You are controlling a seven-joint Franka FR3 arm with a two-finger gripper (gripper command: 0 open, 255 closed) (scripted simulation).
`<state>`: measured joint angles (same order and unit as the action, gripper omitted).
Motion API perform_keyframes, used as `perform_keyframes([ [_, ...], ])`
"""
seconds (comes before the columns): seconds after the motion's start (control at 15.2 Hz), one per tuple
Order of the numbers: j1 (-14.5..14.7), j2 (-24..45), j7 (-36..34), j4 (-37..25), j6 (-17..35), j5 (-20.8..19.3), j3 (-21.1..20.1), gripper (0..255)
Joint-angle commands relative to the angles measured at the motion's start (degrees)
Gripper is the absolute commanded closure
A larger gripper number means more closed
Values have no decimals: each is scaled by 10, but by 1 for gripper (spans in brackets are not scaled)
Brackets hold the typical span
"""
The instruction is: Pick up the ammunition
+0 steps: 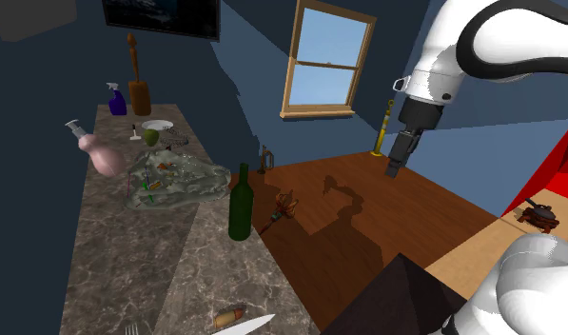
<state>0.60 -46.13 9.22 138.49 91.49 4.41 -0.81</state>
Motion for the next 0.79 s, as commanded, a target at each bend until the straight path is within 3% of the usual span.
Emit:
perform_keyframes([
  [0.0,0,0,0,0,0,0,0,0],
  [0.73,64,164,95,49,209,19,-28,0],
])
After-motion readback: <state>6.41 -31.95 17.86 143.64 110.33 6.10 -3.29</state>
